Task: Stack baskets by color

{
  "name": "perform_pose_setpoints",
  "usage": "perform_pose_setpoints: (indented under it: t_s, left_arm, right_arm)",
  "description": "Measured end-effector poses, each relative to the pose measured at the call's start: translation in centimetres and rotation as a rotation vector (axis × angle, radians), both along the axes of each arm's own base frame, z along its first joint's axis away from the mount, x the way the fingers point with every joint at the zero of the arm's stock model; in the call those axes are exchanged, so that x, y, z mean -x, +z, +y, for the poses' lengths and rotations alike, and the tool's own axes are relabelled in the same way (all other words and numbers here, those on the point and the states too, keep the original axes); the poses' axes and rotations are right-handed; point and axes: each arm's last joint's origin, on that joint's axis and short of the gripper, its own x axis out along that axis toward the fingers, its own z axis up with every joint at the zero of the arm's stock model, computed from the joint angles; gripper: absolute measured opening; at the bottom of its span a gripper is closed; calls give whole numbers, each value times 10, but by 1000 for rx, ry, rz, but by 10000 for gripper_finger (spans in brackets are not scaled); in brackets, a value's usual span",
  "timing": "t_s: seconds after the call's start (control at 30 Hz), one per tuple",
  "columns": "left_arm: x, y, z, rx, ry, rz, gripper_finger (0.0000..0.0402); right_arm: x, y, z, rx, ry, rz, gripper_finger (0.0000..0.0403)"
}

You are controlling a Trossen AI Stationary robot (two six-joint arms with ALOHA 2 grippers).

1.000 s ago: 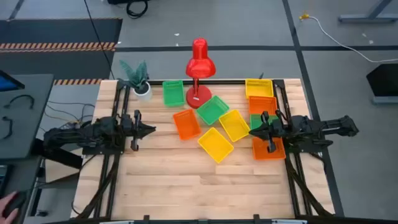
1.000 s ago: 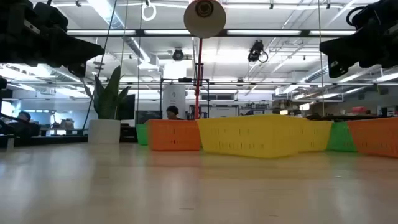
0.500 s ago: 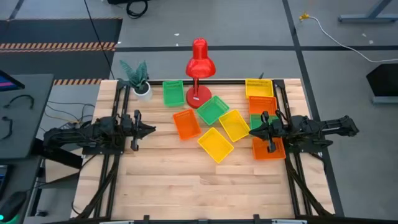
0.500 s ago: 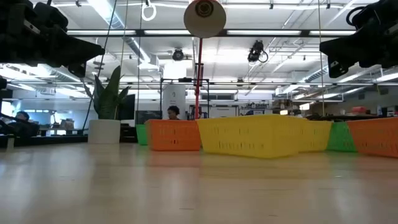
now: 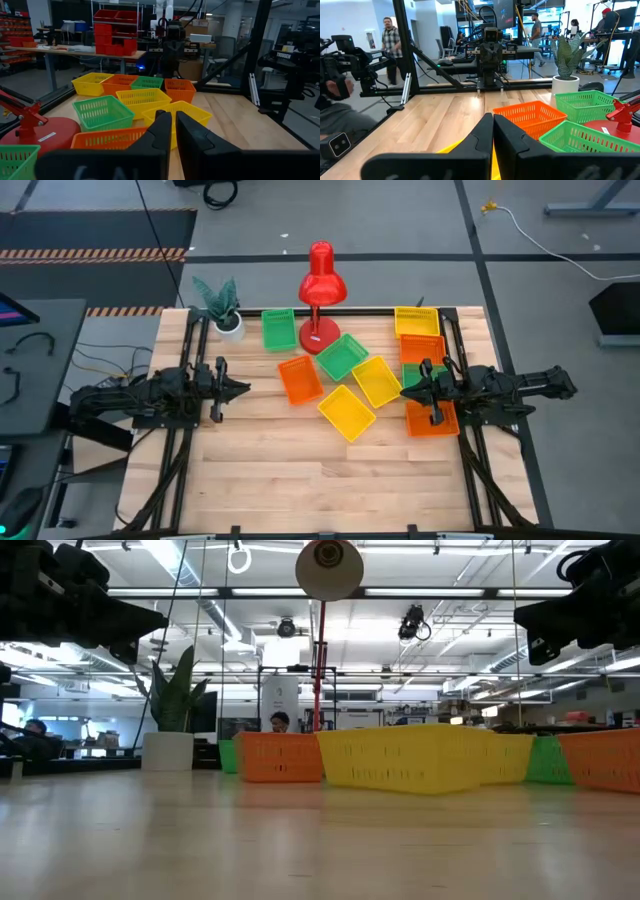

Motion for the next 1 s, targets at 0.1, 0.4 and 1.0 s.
perform_pose_setpoints:
  t_s: [0.1,0.4,1.0]
  left_arm:
    - [0,0,0,0,0,0,36]
    - [4,22,0,199,-37,-246,24]
    - [-124,48,-42,-154,189,475,12]
  right_arm:
    - [0,0,0,0,0,0,18]
    - [0,0,0,0,-1,0,18]
    - [0,0,0,0,-1,-1,18]
